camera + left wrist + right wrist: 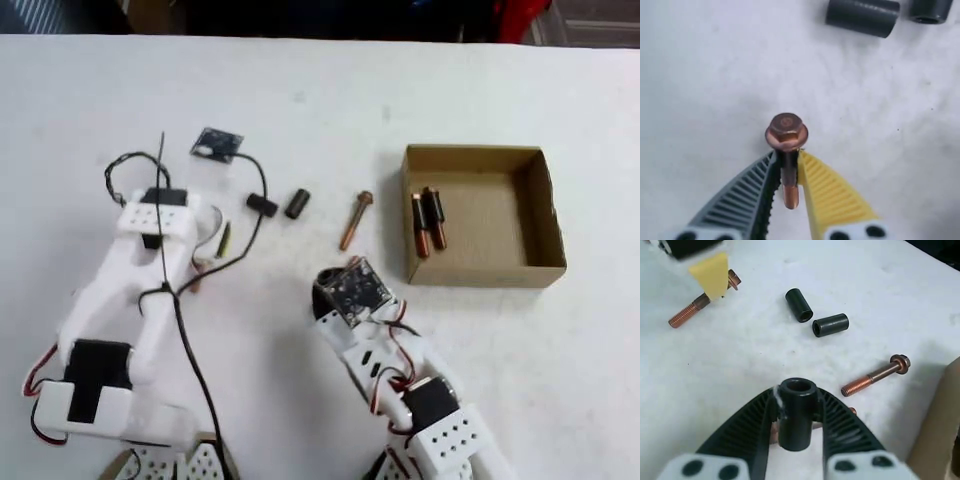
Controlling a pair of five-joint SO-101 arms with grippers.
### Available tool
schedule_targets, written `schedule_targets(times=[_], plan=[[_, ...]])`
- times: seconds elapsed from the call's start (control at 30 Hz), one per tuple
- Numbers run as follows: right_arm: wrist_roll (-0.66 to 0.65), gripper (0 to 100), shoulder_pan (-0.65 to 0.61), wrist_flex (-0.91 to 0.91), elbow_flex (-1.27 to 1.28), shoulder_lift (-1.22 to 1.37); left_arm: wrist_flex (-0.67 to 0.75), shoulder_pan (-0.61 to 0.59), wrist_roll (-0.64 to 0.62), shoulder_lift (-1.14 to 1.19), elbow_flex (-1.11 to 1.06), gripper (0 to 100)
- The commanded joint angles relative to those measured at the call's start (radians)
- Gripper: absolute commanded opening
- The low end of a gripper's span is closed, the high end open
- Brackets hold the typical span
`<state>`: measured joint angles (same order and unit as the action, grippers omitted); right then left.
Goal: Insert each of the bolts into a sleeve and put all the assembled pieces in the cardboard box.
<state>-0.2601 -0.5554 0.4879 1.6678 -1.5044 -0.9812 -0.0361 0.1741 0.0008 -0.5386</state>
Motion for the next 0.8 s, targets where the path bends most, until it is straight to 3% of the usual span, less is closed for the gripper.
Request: schedule_targets(times=[0.0, 0.37, 0.77], plan=[[0.006, 1.7, 0.010, 0.001, 0.002, -0.012, 0.021, -0.005, 0.020, 0.002, 0.014, 9], [0.003, 1.7, 0.012, 0.002, 0.002, -0.012, 0.021, -0.007, 0.026, 0.197, 0.141, 10], [0.002, 1.7, 0.012, 0.002, 0.011, -0.012, 0.034, -0.005, 0.020, 0.223, 0.206, 10]])
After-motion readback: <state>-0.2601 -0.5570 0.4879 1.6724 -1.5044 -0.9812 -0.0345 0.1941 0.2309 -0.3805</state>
